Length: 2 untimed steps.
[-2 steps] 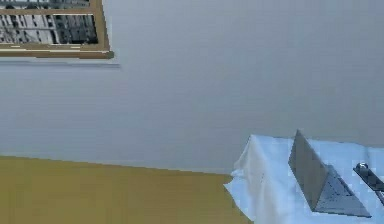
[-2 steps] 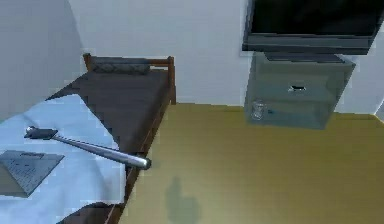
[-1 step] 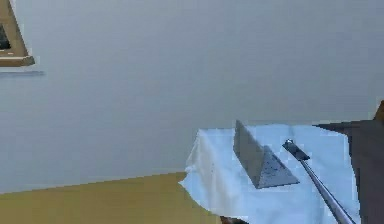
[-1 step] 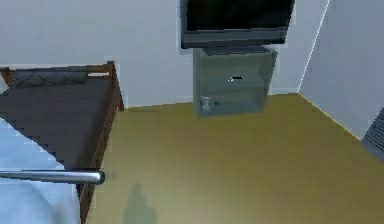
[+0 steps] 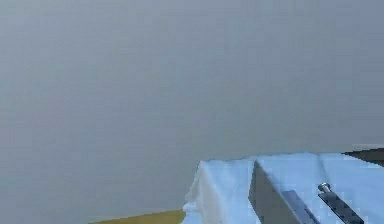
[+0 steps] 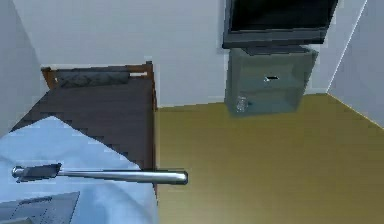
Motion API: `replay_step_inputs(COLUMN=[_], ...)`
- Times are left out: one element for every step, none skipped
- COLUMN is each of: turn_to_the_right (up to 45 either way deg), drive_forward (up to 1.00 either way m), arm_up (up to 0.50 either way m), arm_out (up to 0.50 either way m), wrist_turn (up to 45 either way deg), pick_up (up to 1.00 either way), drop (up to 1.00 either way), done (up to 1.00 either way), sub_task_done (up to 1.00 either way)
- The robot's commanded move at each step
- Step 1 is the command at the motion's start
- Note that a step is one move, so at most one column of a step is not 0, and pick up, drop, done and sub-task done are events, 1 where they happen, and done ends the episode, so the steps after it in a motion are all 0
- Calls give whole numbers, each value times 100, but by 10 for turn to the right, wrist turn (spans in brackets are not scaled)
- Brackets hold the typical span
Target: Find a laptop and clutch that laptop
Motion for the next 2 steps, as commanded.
replay_step_inputs(turn_to_the_right=[-450, -90], drive_forward=[0, 0], arm_up=[0, 0], arm_out=[0, 0], wrist_turn=[0, 0], pick_up=[0, 0], drop=[0, 0], done=[0, 0], sub_task_done=[0, 0])
